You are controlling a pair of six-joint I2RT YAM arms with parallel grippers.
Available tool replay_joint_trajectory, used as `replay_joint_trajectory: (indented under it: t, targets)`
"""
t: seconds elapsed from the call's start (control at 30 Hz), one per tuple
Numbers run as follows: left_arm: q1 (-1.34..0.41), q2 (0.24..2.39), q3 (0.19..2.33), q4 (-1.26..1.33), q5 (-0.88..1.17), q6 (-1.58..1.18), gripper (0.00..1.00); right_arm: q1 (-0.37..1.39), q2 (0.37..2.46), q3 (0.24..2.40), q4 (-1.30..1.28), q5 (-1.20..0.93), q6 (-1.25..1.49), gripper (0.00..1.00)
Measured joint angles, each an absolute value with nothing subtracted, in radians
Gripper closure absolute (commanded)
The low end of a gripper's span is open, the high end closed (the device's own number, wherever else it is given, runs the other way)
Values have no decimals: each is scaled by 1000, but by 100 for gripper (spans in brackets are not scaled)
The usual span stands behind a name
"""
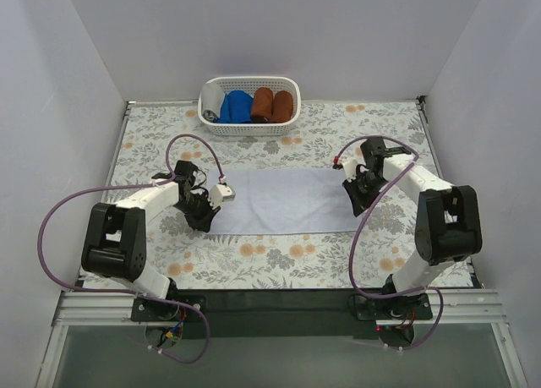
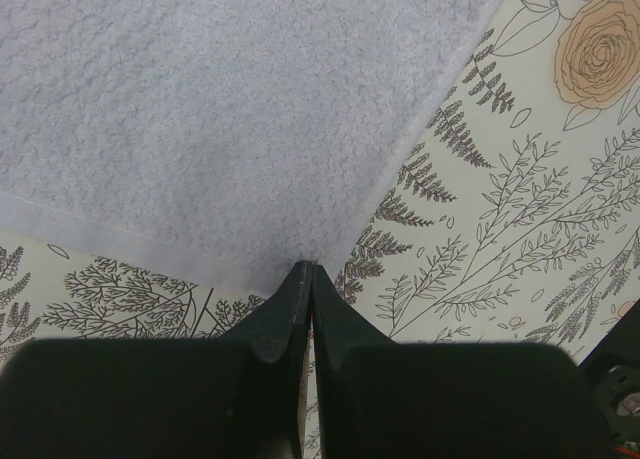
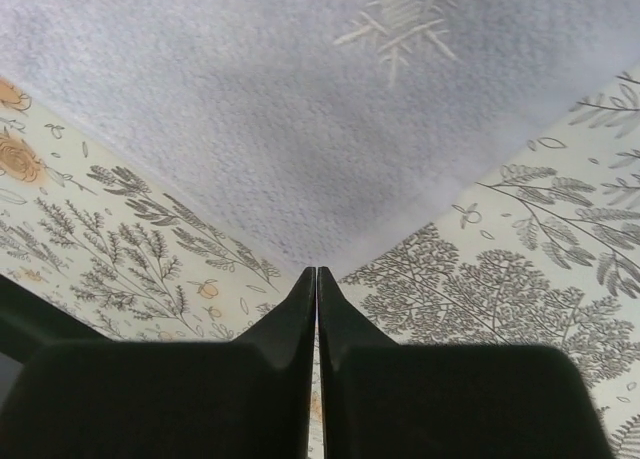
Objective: Roll the towels
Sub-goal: Flatten the towel
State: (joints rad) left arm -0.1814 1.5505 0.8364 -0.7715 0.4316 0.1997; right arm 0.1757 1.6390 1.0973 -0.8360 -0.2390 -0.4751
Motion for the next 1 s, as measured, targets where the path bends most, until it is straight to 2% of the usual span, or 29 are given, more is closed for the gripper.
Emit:
replay_joint_trajectory:
  t: [0.33, 0.7, 0.93, 1.0]
  targets:
    - [-179, 1559, 844, -778, 431, 192, 100, 249, 1704, 998, -821, -215, -456, 98]
    - [-175, 1473, 760, -722, 405, 221, 100, 230, 1634, 926, -768, -163, -442, 99]
    - [-170, 1496, 777, -730, 412, 229, 100, 226, 1637, 931, -776, -183, -446, 94]
    - [-164, 1529, 811, -761, 422, 221, 100, 239, 1637, 933, -778, -182, -450, 90]
